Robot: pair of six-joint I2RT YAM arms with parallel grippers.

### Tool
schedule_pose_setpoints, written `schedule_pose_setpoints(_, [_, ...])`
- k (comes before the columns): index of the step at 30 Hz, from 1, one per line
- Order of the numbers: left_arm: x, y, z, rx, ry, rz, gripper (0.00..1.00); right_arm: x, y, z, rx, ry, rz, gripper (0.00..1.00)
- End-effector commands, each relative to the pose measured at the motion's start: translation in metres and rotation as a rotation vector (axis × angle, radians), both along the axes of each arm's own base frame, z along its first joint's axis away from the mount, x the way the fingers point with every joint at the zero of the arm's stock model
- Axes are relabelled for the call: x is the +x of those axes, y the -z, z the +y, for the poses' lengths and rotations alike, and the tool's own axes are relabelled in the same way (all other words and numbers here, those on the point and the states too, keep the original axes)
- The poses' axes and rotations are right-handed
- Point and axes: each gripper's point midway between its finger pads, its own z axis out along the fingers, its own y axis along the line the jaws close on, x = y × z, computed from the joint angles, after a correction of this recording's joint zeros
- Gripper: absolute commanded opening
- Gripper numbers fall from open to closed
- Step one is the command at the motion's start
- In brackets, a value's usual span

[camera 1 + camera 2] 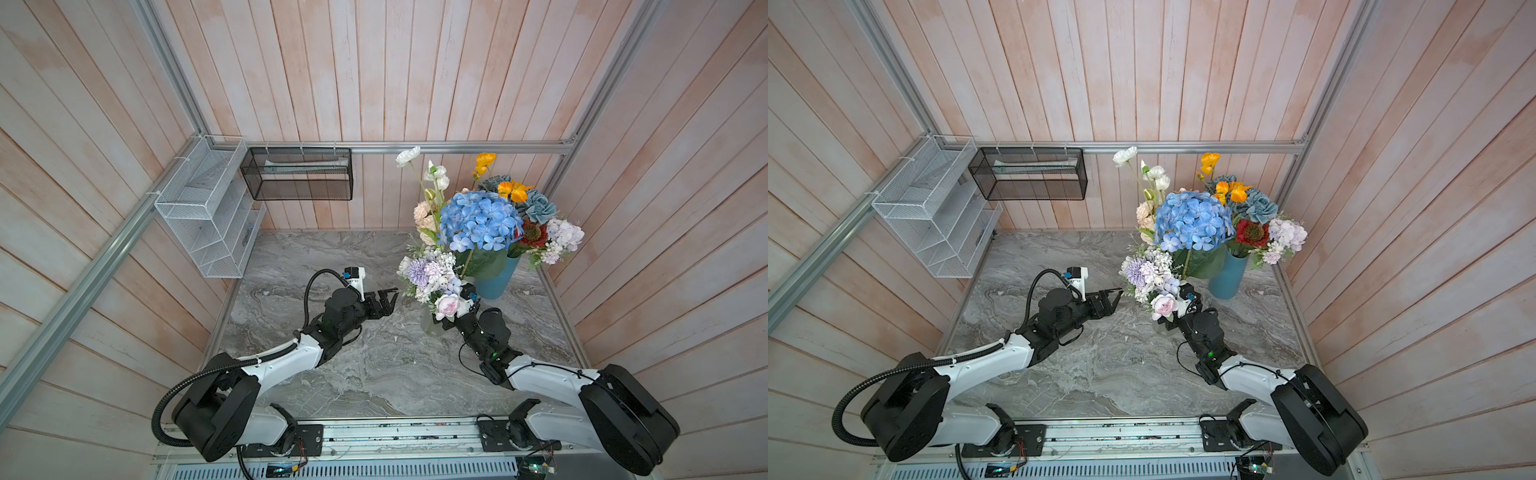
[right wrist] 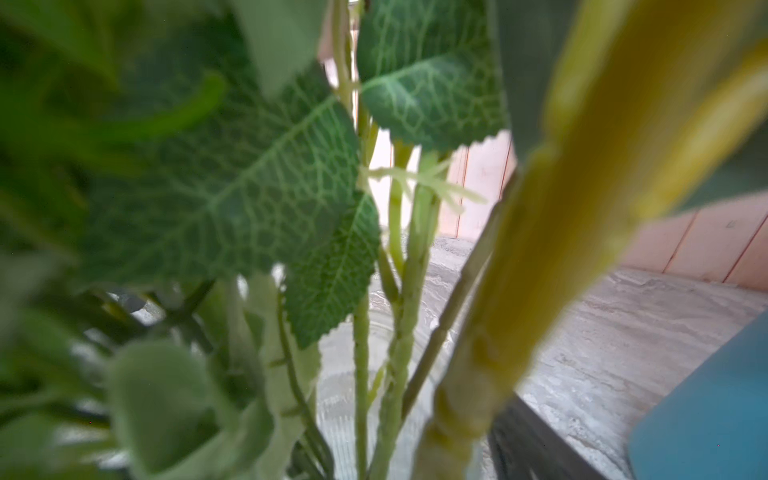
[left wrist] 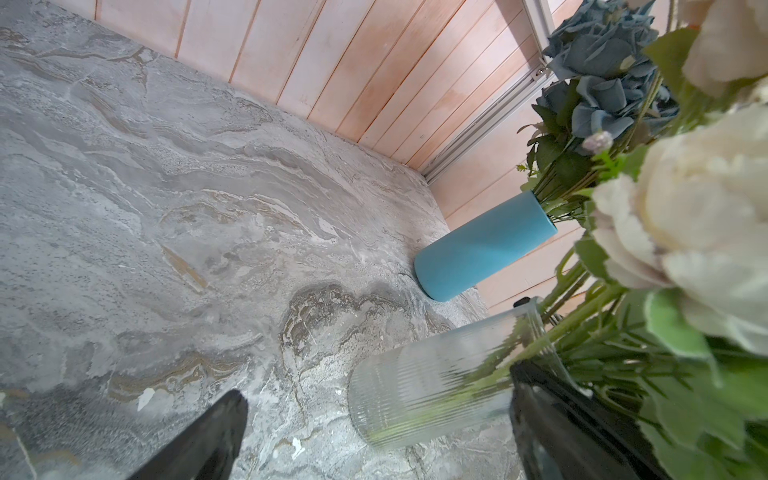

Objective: Arrange the flowers into the vase

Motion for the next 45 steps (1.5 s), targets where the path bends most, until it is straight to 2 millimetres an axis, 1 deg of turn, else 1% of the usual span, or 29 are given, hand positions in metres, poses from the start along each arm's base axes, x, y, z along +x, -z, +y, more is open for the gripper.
schedule_pose_setpoints(1, [0.005, -0.004, 0.006, -0.012, -0.023, -0.017, 1.0, 0.006, -0.018, 0.001, 0.016, 0.009, -0.063, 0.75])
schedule_pose_setpoints(5, [0.007, -0.003, 0.014, -0.01, -0.043, -0.019, 1.0, 0.008, -0.019, 0.007, 0.015, -0.013, -0.072, 0.64])
schedule_pose_setpoints(9, [0.01, -0.005, 0.025, -0.005, -0.072, -0.031, 1.0, 0.016, -0.029, 0.019, 0.039, -0.048, -0.096, 0.53])
schedule_pose_setpoints(15, [0.009, -0.006, 0.045, 0.012, -0.124, -0.047, 1.0, 0.041, -0.039, 0.047, 0.095, -0.096, -0.137, 0.49])
schedule_pose_setpoints(22, [0.004, -0.003, 0.062, 0.024, -0.17, -0.044, 1.0, 0.082, -0.039, 0.086, 0.132, -0.136, -0.208, 0.49])
schedule_pose_setpoints(26, [0.002, -0.002, 0.071, 0.034, -0.193, -0.044, 1.0, 0.108, -0.031, 0.107, 0.112, -0.148, -0.199, 0.49])
schedule_pose_setpoints(33, [0.001, -0.001, 0.08, 0.042, -0.218, -0.045, 1.0, 0.143, -0.017, 0.134, 0.105, -0.178, -0.178, 0.5])
schedule_pose_setpoints(35, [0.0, -0.002, 0.081, 0.043, -0.22, -0.045, 1.0, 0.152, -0.015, 0.139, 0.1, -0.18, -0.177, 0.52])
schedule_pose_setpoints(38, [-0.002, -0.002, 0.083, 0.049, -0.224, -0.046, 1.0, 0.158, -0.017, 0.144, 0.101, -0.188, -0.172, 0.59])
schedule_pose_setpoints(43, [-0.003, -0.003, 0.088, 0.054, -0.241, -0.054, 1.0, 0.155, -0.026, 0.147, 0.108, -0.21, -0.175, 0.69])
schedule_pose_setpoints(45, [-0.003, -0.003, 0.088, 0.054, -0.241, -0.053, 1.0, 0.153, -0.029, 0.146, 0.106, -0.216, -0.173, 0.76])
